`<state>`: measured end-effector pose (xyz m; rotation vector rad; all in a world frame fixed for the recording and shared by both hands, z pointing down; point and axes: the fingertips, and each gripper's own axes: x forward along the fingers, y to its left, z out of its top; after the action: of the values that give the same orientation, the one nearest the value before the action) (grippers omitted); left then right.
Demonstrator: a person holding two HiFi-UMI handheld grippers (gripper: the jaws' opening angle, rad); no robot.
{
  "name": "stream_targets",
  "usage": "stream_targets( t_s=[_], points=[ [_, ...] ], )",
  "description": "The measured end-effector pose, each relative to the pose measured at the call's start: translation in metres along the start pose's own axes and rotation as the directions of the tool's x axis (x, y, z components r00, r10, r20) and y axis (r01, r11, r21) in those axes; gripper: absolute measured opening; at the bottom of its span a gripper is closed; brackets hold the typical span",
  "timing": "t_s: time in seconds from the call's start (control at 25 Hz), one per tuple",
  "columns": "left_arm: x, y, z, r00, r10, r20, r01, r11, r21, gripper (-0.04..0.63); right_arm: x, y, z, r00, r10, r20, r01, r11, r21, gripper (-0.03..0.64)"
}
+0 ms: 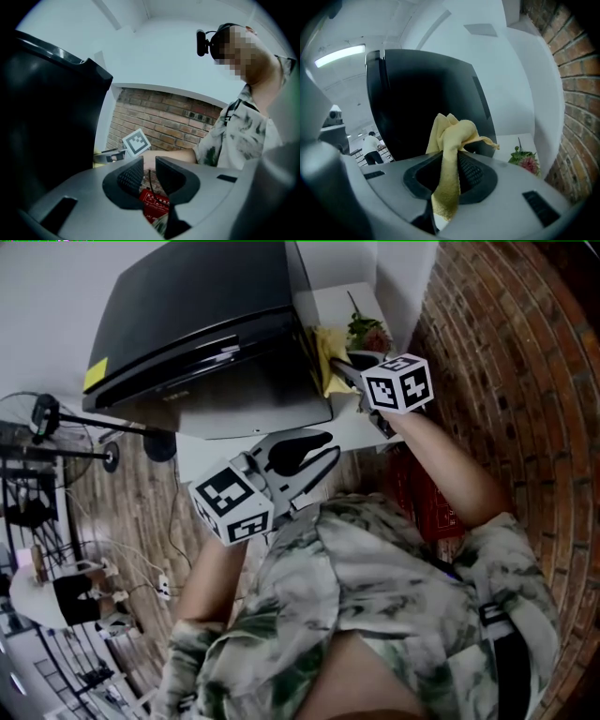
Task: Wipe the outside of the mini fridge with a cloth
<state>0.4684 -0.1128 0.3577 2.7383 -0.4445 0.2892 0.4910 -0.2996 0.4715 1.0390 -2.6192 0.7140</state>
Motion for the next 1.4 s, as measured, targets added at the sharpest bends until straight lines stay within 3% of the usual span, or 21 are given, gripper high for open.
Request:
stream_targets(
  t_s=[0.4,0.8,1.08,1.28,1.4],
  points=[
    [-0.007,0.005,-0.004,0.999,0.045,0.005,-0.045,0.999,-0.026,0.08,0.036,-0.037,-0.079,0.979,-0.097,-0.177,0.088,0.994,-0.059,0.087],
    [-0.027,0.017,-0.015,0.996,0.086,0.004,-0.086,0.996,-0.027,0.08,0.06,-0.06,-0.12,0.945,-0.163,-0.283,0.136,0.984,-0.112,0.088],
    [-0.036,0.024,-0.025,0.996,0.089,0.016,-0.089,0.996,-0.018,0.08,0.054,-0.077,-0.133,0.936,-0.204,-0.289,0.184,0.978,-0.095,0.089],
    [-0.048,0.036,-0.028,0.997,0.074,0.03,-0.074,0.997,-0.009,0.08,0.035,-0.085,-0.121,0.939,-0.243,-0.242,0.233,0.97,-0.069,0.088],
    [-0.061,0.044,-0.026,0.997,0.065,0.046,-0.065,0.998,-0.001,0.08,0.016,-0.084,-0.106,0.933,-0.287,-0.218,0.27,0.957,-0.104,0.089]
  ],
)
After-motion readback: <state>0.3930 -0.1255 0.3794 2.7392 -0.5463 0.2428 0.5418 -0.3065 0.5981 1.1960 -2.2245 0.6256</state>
